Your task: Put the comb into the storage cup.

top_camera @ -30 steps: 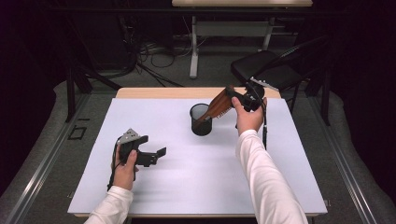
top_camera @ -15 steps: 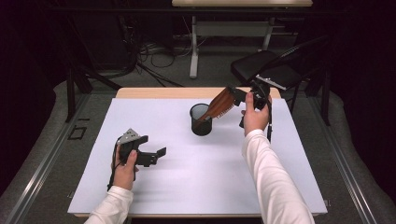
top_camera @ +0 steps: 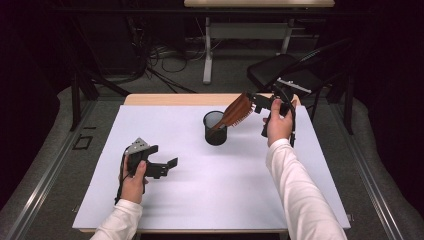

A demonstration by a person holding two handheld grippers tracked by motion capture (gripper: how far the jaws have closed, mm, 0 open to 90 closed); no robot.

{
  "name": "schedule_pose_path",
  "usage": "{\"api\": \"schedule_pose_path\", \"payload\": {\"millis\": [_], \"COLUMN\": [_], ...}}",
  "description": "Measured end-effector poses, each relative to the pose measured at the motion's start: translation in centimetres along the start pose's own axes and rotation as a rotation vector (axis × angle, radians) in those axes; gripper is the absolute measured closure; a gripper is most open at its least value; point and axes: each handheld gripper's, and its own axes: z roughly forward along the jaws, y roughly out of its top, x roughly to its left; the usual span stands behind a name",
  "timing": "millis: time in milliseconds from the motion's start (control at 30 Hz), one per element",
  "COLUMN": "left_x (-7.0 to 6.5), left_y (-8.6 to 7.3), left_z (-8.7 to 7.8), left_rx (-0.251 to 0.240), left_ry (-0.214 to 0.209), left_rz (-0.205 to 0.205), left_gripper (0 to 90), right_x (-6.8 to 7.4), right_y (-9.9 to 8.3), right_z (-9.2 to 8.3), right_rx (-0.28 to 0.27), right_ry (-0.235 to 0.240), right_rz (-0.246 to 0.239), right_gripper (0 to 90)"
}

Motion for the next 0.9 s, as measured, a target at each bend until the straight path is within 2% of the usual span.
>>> {"api": "schedule_pose_path", "payload": {"millis": [333,500,900], "left_x": [0.21,0.17,0.08], "left_y": [0.05,0.02,0.01], "left_z": [0.02,0.19,0.11], "left_rx": [-0.001,0.002,0.004], "left_ry": [0.000,-0.005,-0.008], "left_rz": [-0.004,-0.008,-0.008], "left_gripper": [1.0,1.0,1.0], "right_x": [0.17,0.32,0.06], "right_y": [0.47,0.69,0.84], "right_z": [-0.70,-0.81,-0.84], "right_rx": [0.003,0.004,0.005], "right_ry": [0.020,0.039,0.047], "right_rz": [-0.029,-0.012,-0.017], "right_gripper": [0.0,0.0,0.0]}}
